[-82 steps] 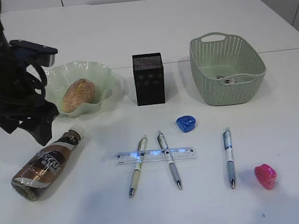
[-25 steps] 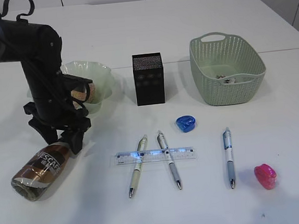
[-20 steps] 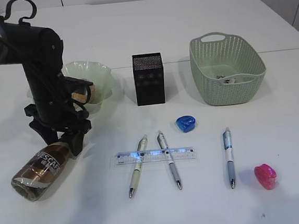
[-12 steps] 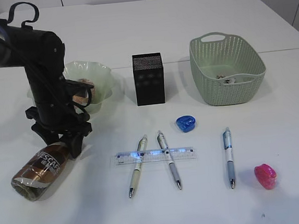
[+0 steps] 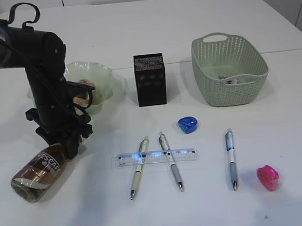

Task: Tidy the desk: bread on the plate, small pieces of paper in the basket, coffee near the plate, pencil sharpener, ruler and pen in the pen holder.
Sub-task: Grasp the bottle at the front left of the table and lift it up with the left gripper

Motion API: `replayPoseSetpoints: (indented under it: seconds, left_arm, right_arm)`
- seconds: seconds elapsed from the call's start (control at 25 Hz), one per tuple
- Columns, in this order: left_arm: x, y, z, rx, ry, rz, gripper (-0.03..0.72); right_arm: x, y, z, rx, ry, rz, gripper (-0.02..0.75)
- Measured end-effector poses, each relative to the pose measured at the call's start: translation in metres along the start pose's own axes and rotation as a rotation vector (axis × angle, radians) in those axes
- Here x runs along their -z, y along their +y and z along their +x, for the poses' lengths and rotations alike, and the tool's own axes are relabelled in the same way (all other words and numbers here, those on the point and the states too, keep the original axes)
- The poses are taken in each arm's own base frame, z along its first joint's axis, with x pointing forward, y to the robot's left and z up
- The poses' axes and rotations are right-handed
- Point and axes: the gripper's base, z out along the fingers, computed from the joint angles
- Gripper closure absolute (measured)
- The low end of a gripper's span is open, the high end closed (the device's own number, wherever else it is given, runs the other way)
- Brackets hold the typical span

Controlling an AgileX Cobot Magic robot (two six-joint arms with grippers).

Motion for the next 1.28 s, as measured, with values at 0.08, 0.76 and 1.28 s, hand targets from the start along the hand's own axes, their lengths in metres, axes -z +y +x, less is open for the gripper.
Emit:
replayPoseSetpoints:
  seconds: [0.08, 0.76, 1.28]
  left_arm:
    - [0.0, 0.0, 0.0, 0.0, 0.0, 0.0, 0.423]
    - [0.065, -0.004, 0.014, 0.02, -0.139, 0.038, 0.423]
    - [0.166, -0.007, 0.048, 0.028, -0.471, 0.046, 0.425]
  right_arm:
    - [0.0, 0.0, 0.0, 0.0, 0.0, 0.0, 0.297]
    - [0.0, 0.0, 0.0, 0.0, 0.0, -0.001, 0.297]
    - [0.0, 0.0, 0.0, 0.0, 0.0, -0.001, 0.297]
